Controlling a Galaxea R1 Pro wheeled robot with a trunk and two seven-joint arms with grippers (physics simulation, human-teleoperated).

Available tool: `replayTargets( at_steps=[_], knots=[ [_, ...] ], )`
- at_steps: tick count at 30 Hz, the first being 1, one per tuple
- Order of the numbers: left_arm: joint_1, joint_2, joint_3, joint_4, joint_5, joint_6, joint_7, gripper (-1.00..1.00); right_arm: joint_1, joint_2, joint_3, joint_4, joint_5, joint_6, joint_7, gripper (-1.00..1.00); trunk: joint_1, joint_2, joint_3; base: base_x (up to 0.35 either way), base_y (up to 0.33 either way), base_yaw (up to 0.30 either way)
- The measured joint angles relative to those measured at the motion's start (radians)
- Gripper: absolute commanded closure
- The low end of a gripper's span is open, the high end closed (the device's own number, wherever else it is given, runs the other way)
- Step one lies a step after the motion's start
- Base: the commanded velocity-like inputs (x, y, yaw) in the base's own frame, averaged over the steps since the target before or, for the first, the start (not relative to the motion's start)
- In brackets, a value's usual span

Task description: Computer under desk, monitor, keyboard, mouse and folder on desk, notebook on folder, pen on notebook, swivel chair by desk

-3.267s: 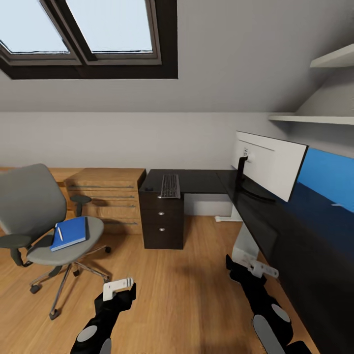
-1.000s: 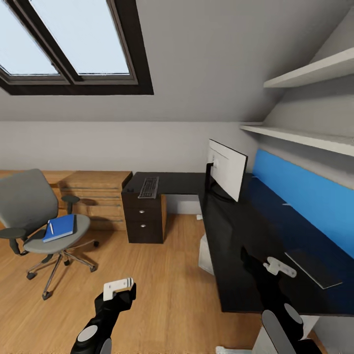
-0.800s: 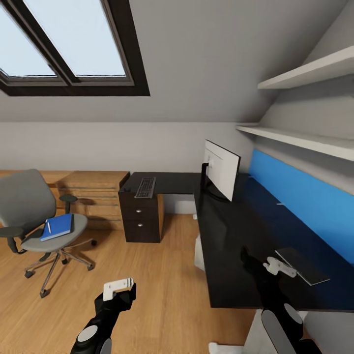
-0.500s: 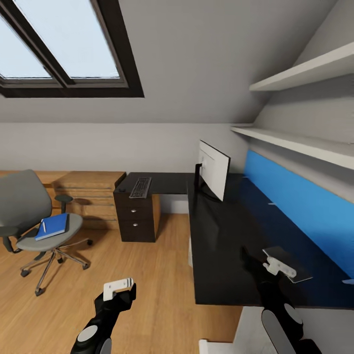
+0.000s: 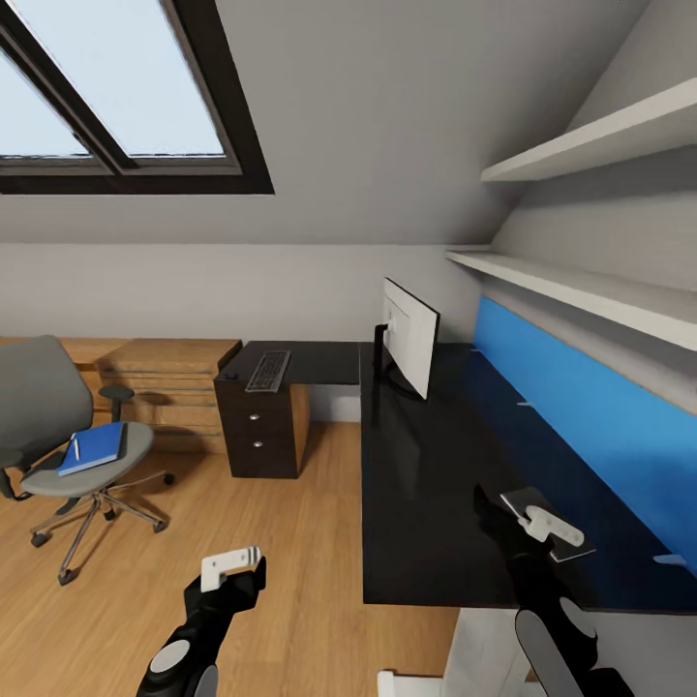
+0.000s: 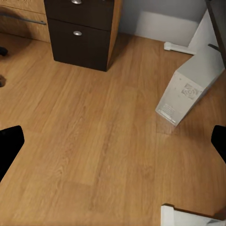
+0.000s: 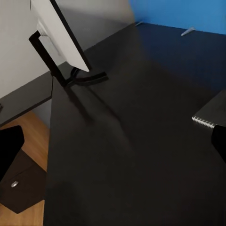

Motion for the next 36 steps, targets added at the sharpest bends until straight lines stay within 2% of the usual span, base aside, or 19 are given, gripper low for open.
replayTargets(
  at_steps=[10, 17, 20, 21, 23, 29, 30, 33, 34, 36],
  knots=[
    [0.0, 0.003, 0.008, -0.002, 0.002, -0.001, 0.0, -1.0, 0.0, -0.002, -0.001, 0.01, 0.013, 0.01, 0.0, -1.0, 0.0, 0.0, 0.0, 0.02, -0.015, 0.0],
    [0.001, 0.003, 0.048, -0.002, 0.003, 0.001, -0.001, -1.0, -0.004, -0.01, -0.015, 0.025, 0.079, 0.031, -0.003, -1.0, 0.0, 0.0, 0.0, 0.184, -0.164, 0.0],
    [0.0, 0.003, 0.055, -0.001, 0.003, 0.001, -0.001, -1.0, -0.018, -0.022, -0.06, 0.068, 0.111, 0.045, -0.003, -1.0, 0.0, 0.0, 0.0, 0.236, -0.226, 0.0],
    [0.0, 0.003, 0.056, -0.001, 0.003, 0.001, -0.001, -1.0, -0.039, -0.034, -0.088, 0.108, 0.124, 0.059, 0.0, -1.0, 0.0, 0.0, 0.0, 0.241, -0.236, 0.0],
    [0.0, 0.003, 0.058, -0.001, 0.003, 0.001, -0.002, -1.0, -0.075, -0.048, -0.114, 0.156, 0.132, 0.079, 0.003, -1.0, 0.0, 0.0, 0.0, 0.242, -0.239, 0.0],
    [0.0, 0.003, 0.059, 0.0, 0.002, 0.001, -0.002, -1.0, -0.212, -0.087, -0.146, 0.354, 0.142, 0.116, 0.006, -1.0, 0.0, 0.0, 0.0, 0.233, -0.243, 0.0],
    [0.0, 0.003, 0.059, 0.001, 0.002, 0.001, -0.002, -1.0, -0.26, -0.1, -0.15, 0.44, 0.144, 0.12, 0.008, -1.0, 0.0, 0.0, 0.0, 0.182, -0.226, 0.0],
    [0.0, 0.003, 0.058, 0.001, 0.002, 0.001, -0.002, -1.0, -0.33, -0.115, -0.154, 0.58, 0.145, 0.123, 0.024, -1.0, 0.0, 0.0, 0.0, 0.134, -0.187, 0.0],
    [0.0, 0.003, 0.058, 0.001, 0.002, 0.001, -0.002, -1.0, -0.37, -0.122, -0.156, 0.667, 0.146, 0.123, 0.051, -1.0, 0.0, 0.0, 0.0, 0.077, -0.119, 0.0],
    [0.0, 0.003, 0.057, 0.0, 0.002, 0.001, -0.002, -1.0, -0.405, -0.126, -0.157, 0.748, 0.148, 0.123, 0.092, -1.0, 0.0, 0.0, 0.0, 0.05, -0.078, 0.0]
  ],
)
